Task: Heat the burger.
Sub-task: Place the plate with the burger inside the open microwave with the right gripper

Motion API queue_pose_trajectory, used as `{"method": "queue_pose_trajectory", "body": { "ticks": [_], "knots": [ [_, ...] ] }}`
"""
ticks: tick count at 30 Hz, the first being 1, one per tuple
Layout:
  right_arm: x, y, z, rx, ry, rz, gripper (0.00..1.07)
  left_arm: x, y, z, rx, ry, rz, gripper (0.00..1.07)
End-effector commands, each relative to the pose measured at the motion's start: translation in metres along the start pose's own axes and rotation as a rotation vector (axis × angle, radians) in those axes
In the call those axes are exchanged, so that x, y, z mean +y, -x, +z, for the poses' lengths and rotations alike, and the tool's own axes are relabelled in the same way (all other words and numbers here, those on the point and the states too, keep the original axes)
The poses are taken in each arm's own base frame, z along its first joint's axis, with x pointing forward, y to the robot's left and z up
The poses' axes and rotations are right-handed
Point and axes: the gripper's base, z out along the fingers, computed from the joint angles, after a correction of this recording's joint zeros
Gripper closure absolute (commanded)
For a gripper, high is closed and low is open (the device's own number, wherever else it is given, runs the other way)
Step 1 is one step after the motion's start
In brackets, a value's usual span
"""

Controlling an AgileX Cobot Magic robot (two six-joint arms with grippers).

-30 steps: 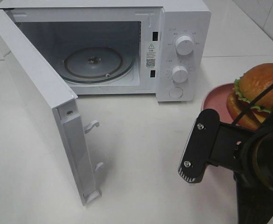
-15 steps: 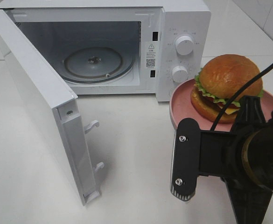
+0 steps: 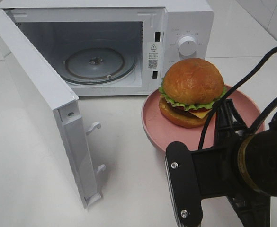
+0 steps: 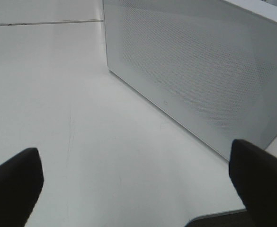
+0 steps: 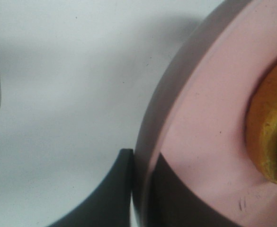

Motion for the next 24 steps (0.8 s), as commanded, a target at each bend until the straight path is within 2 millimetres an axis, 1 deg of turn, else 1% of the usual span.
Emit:
{"method": "queue_pose_trajectory", "body": {
  "ticks": [1, 11, 12, 16, 17, 19, 20, 24],
  "knots": [
    [-0.005, 0.003, -0.002, -0.026, -0.057, -0.1, 1.07, -0.001, 0.0, -0.002, -0.03, -0.001, -0.003, 0.07],
    [-0.006, 0.006, -0.001, -0.071, -0.062, -0.116, 1.07, -0.001, 0.0, -0.002, -0.03, -0.001, -0.003, 0.07],
    [-0.007, 0.006, 0.0, -0.073, -0.062, -0.143, 1.07, -0.001, 0.0, -0.002, -0.03, -0.001, -0.003, 0.07],
    [-0.013, 0.002, 0.004, -0.083, -0.054, -0.155, 1.07, -0.001, 0.0, -0.002, -0.03, -0.001, -0.003, 0.07],
    [-0.018, -0.001, 0.008, -0.088, -0.056, -0.167, 1.07, -0.001, 0.0, -0.002, -0.03, -0.001, -0.003, 0.07],
    [-0.02, -0.003, 0.01, -0.09, -0.057, -0.177, 1.07, -0.001, 0.0, -0.002, -0.03, -0.001, -0.003, 0.07],
    [-0.025, -0.006, 0.013, -0.097, -0.061, -0.195, 1.07, -0.001, 0.0, -0.002, -0.03, -0.001, -0.003, 0.07],
    [-0.03, -0.01, 0.017, -0.113, -0.058, -0.213, 1.07, -0.001, 0.0, -0.002, -0.03, -0.001, -0.003, 0.07]
  ]
}}
